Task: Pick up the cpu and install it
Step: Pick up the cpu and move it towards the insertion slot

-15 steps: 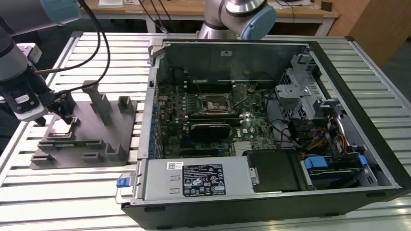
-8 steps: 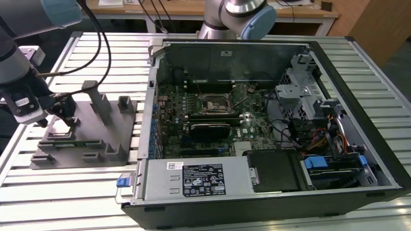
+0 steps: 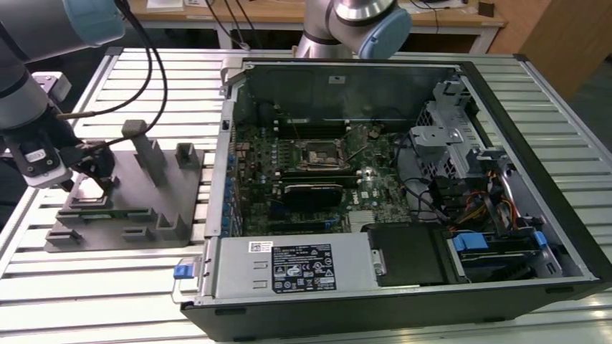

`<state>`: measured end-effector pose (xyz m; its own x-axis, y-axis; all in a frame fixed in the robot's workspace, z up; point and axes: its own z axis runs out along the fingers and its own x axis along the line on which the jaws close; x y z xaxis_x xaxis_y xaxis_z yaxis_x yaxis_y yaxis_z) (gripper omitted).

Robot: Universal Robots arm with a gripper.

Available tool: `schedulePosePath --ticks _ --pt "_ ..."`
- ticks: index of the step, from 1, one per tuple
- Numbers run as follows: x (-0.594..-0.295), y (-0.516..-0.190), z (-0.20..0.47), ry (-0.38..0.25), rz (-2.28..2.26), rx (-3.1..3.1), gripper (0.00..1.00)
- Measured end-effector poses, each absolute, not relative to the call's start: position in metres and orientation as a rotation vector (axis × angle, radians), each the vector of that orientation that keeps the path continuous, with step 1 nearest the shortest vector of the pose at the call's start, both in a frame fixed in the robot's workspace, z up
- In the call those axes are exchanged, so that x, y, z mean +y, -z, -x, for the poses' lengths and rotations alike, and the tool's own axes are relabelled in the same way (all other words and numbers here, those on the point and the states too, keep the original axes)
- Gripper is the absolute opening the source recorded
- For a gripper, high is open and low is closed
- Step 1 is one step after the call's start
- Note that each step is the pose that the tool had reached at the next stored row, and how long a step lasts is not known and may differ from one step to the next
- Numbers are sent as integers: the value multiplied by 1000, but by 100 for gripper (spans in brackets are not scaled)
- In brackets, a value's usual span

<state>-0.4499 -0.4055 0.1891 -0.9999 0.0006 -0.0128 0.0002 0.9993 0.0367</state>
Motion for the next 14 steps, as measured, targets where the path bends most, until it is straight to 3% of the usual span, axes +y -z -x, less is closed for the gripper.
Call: schedulePosePath --ticks 13,14 --pt "-404 -184 449 -55 0 3126 65" --pt "-404 -184 448 -54 0 3126 58"
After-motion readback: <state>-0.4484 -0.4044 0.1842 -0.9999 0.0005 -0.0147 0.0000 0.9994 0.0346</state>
